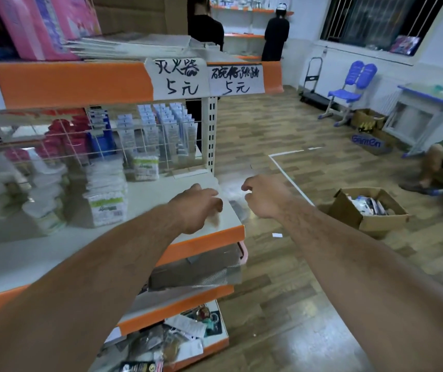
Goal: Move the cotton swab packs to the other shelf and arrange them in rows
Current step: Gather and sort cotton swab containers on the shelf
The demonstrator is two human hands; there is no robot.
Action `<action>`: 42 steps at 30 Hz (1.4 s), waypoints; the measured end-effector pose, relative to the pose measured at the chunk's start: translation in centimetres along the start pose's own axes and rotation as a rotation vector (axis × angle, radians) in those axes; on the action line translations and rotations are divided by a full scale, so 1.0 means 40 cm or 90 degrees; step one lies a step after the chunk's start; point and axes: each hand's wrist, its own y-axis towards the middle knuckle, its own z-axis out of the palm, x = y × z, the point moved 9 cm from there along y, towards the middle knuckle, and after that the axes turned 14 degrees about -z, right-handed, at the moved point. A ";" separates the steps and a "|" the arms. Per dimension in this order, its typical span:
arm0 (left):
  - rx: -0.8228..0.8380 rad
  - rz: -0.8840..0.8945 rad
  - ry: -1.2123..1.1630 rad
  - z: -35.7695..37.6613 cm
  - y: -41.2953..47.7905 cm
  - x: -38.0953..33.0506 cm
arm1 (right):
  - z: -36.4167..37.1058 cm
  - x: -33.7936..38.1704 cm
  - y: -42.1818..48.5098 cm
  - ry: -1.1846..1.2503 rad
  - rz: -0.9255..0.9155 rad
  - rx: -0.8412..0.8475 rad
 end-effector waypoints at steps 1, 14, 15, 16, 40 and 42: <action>0.008 -0.002 -0.005 0.004 0.001 0.009 | 0.003 0.005 0.012 -0.011 -0.002 0.003; 0.035 -0.225 -0.143 -0.063 -0.080 0.325 | 0.089 0.129 0.182 -0.019 -0.018 0.064; 0.033 -0.240 -0.154 -0.060 -0.090 0.346 | 0.101 0.138 0.190 -0.025 -0.021 0.072; 0.030 -0.254 -0.165 -0.058 -0.102 0.364 | 0.115 0.144 0.196 -0.031 -0.022 0.084; -0.012 -0.438 -0.204 -0.125 -0.344 0.577 | 0.007 0.588 0.174 0.134 -0.287 0.092; -0.025 -0.461 -0.190 -0.124 -0.383 0.603 | 0.022 0.633 0.163 0.154 -0.310 0.096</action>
